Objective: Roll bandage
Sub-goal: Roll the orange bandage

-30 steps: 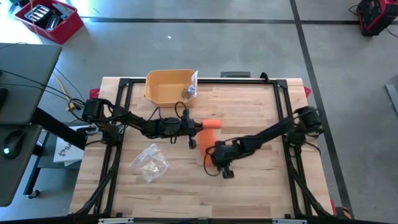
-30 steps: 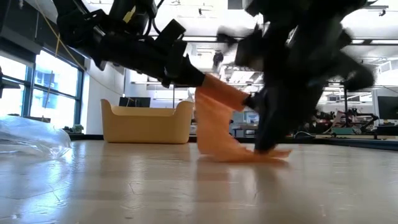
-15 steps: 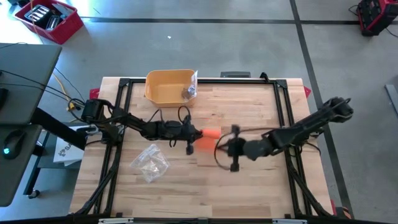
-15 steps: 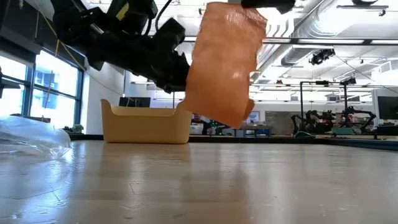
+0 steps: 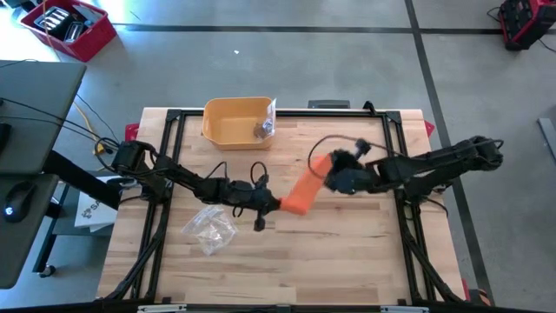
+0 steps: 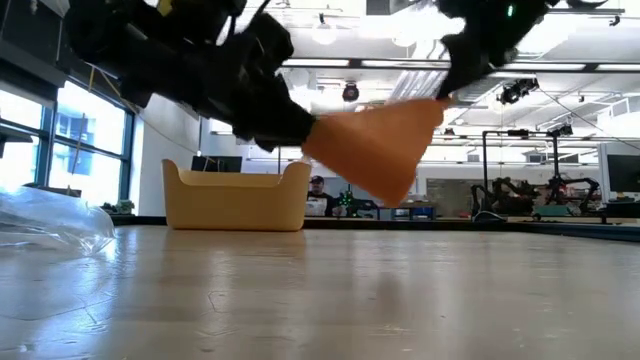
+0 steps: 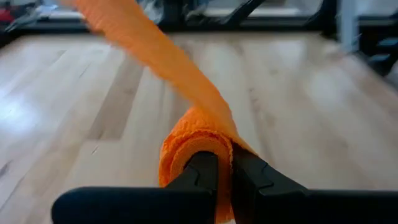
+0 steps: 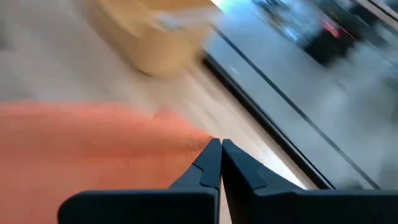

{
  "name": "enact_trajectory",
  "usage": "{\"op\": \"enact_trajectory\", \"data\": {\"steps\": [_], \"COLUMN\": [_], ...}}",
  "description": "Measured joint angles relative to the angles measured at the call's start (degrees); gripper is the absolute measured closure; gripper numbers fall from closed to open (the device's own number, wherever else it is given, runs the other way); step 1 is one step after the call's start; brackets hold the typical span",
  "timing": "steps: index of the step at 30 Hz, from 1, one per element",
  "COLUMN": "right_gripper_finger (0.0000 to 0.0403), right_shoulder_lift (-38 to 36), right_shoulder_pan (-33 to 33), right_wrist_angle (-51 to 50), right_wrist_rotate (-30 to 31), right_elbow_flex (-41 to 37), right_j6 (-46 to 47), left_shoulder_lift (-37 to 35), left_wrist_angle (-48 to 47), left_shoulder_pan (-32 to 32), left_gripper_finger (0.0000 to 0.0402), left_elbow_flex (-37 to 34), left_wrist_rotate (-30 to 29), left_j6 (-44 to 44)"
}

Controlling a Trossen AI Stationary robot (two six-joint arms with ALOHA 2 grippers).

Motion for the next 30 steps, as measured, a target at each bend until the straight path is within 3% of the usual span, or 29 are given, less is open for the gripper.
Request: {"op": "enact_trajectory", "data": {"steps": [4, 8, 13, 18, 24, 30], "right_gripper_finger": [0.0403, 0.0403, 0.0403, 0.0403, 0.0403, 0.0399], "right_shoulder_lift": [0.0, 0.0, 0.2, 3.4, 11.7, 21.0], "right_shoulder_pan": [-5.7, -10.5, -13.5, -12.2, -7.5, -3.9], "right_wrist_angle": [-8.1, -3.2, 19.7, 50.4, 62.9, 70.8], "right_wrist_rotate": [1.4, -1.8, -16.4, -29.3, -30.3, -30.5], "right_elbow_flex": [0.0, -1.4, -9.0, -21.9, -30.6, -29.6], "right_j6": [3.6, -2.9, -11.0, -8.1, 4.9, 7.6], "left_shoulder_lift": [0.0, 0.0, 0.0, 0.0, 0.0, 0.0], "left_wrist_angle": [-2.9, -2.7, -1.0, 2.9, 7.7, 8.1], "left_shoulder_pan": [0.6, 0.5, -0.1, -0.1, -0.9, -0.9], "left_gripper_finger": [0.039, 0.039, 0.039, 0.039, 0.039, 0.039], "left_elbow_flex": [0.0, 0.0, 0.0, 0.0, 0.0, 0.0], "left_wrist_rotate": [-0.5, 5.8, 8.8, 10.8, 11.1, 10.9], "left_j6": [-0.8, -1.6, -2.9, -6.2, -7.4, -8.2]}}
